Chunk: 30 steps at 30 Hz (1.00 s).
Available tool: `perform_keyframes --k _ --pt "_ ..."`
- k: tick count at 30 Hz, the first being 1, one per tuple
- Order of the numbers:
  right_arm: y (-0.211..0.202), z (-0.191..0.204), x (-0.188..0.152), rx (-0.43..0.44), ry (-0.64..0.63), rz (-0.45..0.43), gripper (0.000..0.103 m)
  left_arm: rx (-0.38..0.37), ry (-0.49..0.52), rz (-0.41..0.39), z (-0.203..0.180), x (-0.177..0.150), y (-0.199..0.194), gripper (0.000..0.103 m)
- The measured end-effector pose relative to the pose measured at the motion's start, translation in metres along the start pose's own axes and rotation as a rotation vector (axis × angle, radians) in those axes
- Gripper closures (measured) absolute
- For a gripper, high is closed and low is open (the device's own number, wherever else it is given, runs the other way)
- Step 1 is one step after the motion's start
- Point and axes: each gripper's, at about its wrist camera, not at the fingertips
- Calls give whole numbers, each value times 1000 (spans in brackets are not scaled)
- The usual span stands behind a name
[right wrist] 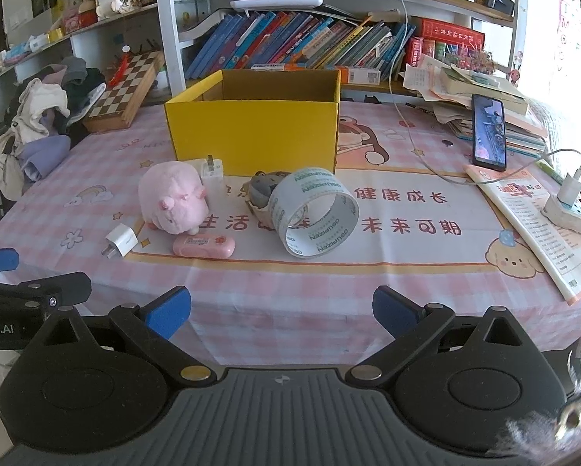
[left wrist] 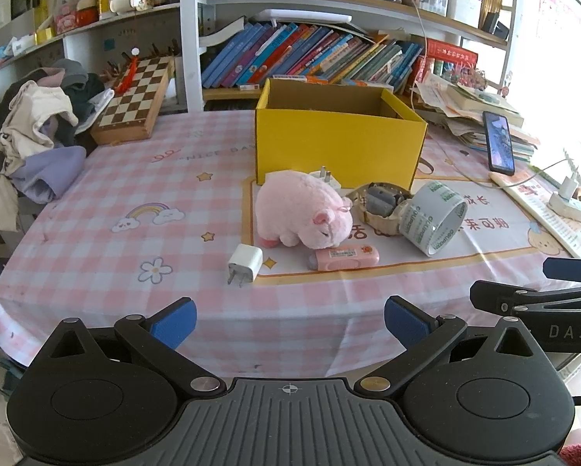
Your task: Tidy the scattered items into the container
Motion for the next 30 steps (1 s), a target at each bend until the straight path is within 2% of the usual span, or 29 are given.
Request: perform_keyframes --k 30 --pt "0 7 2 -3 -1 -11 2 15 6 -15 7 2 -3 0"
Point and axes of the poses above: each gripper's, at about its wrist camera, not at the fingertips, and y roughly the way its jaws point, z to its left, x to its top, and after that the axes turned 3 degrees about x, right-handed
